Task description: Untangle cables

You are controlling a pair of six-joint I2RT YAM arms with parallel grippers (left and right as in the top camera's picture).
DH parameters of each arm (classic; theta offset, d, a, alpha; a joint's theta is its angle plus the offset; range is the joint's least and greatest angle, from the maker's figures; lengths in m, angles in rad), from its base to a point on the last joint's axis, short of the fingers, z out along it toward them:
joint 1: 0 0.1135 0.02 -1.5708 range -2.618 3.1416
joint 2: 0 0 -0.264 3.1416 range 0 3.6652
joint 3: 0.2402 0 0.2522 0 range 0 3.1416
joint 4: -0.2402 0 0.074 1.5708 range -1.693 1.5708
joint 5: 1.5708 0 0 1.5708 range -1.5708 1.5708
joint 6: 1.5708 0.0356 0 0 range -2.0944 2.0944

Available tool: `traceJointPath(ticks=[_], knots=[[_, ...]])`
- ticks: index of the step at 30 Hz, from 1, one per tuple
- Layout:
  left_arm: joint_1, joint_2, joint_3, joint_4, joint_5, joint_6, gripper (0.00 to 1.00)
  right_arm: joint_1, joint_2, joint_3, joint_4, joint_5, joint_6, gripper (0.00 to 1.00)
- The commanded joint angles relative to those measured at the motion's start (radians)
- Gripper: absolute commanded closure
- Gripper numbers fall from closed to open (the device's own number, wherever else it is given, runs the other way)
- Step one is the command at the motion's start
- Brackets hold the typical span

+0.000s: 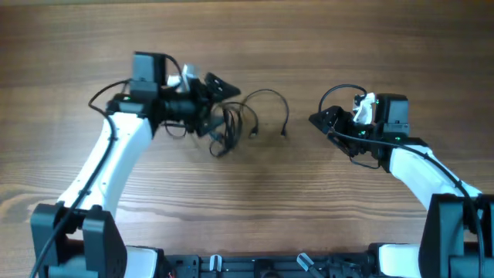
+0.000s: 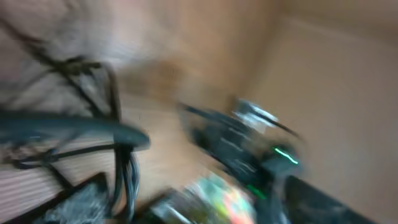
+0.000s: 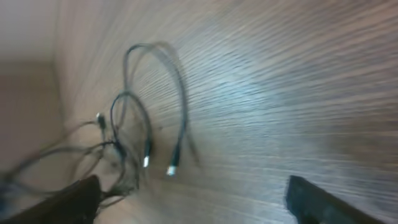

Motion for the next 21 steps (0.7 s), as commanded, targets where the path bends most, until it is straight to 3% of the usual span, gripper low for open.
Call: traceJointPath(ticks=[1,8,13,17,21], knots=[[-0.043,-0.016,0.002,-0.143,-0.547,0.085,0.0,0.003,-0.094,0.019,-0.027,-0.075,-0.129,0.0],[-0.04,-0.017,0.002,-0.288,-0.897,-0.003,0.0,0.014,-0.256,0.102,-0.142,-0.037,-0.198,0.0],[-0.018,-0.017,0.002,-0.174,-0.771,-0.005,0.0,0.148,-0.278,0.105,-0.139,0.011,-0.203,0.01],[-0.018,-0.017,0.002,-0.079,-0.637,-0.005,0.0,0.37,-0.254,0.105,-0.113,0.145,-0.283,0.09],[-0.014,-0.019,0.002,-0.068,-0.616,0.022,0.0,0.55,-0.232,0.105,-0.072,0.316,-0.356,0.26]])
